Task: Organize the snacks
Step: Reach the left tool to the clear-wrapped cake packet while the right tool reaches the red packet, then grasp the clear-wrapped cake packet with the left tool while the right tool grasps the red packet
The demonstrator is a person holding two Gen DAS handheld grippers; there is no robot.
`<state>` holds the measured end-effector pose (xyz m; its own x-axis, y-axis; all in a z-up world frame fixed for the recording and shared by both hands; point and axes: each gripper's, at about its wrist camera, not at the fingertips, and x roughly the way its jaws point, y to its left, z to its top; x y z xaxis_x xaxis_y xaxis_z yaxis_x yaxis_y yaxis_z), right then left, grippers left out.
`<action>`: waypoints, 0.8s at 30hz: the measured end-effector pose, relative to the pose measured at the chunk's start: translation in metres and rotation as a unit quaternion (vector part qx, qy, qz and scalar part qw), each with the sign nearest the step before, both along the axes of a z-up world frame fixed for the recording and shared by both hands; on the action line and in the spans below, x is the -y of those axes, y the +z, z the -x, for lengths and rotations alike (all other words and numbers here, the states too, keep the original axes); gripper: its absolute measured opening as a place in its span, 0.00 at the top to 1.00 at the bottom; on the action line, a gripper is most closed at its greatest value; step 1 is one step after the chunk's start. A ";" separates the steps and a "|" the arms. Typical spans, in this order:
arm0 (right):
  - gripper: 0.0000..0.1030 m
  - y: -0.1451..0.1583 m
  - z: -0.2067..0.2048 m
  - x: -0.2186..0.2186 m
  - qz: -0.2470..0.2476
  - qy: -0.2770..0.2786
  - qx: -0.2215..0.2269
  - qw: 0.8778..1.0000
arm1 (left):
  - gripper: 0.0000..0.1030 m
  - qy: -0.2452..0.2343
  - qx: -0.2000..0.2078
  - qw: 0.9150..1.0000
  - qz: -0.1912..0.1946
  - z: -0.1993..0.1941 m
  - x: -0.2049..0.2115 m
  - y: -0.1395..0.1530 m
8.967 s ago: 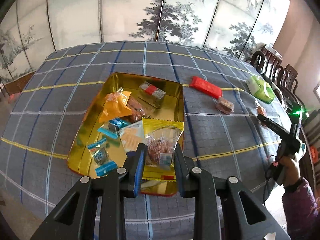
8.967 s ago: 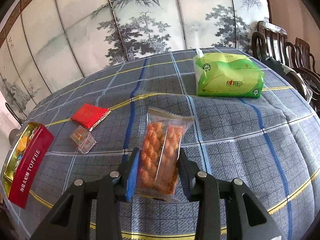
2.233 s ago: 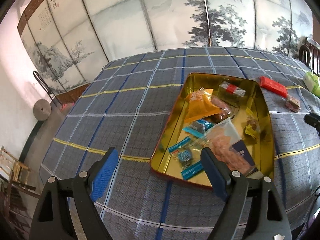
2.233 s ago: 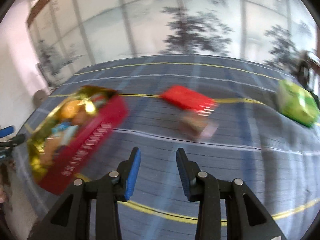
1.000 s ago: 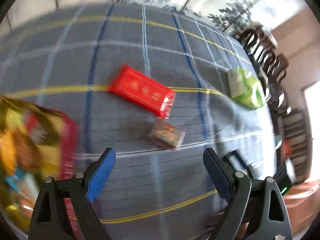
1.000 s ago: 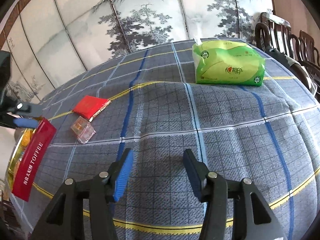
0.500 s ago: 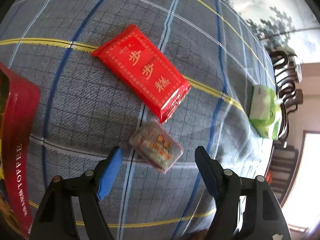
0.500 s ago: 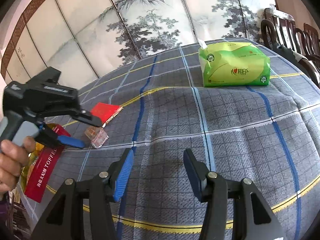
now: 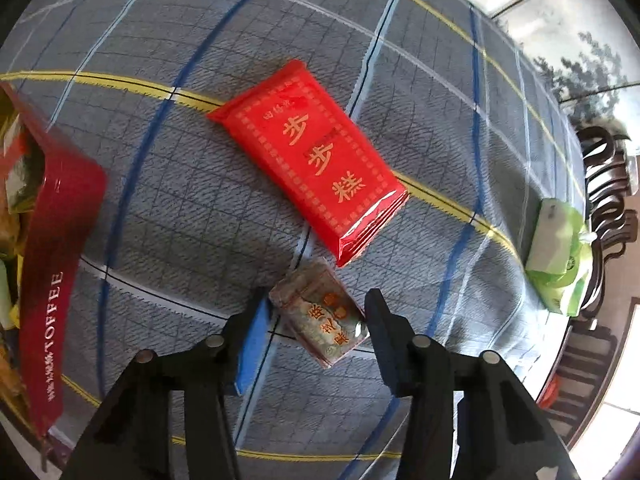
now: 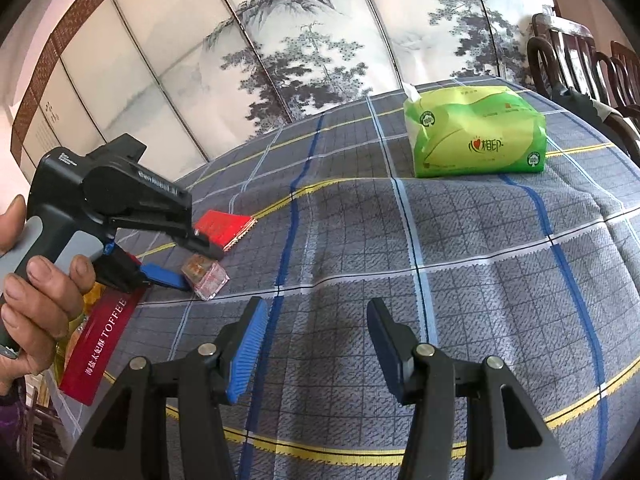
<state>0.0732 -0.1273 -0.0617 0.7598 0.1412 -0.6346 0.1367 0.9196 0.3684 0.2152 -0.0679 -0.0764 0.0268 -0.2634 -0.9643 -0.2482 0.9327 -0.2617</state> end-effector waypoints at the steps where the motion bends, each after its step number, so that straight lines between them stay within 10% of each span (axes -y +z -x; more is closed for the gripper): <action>1: 0.48 0.000 0.000 0.000 0.000 0.000 0.000 1.000 | 0.61 -0.001 -0.003 1.000 -0.001 -0.001 0.000 0.000; 14: 0.45 0.000 0.001 0.001 0.000 -0.007 0.001 1.000 | 0.70 -0.158 0.101 0.980 -0.069 0.051 -0.006 0.028; 24: 0.44 -0.001 -0.005 -0.001 0.008 -0.011 -0.011 1.000 | 0.66 -0.174 0.063 0.979 -0.081 0.041 -0.011 0.013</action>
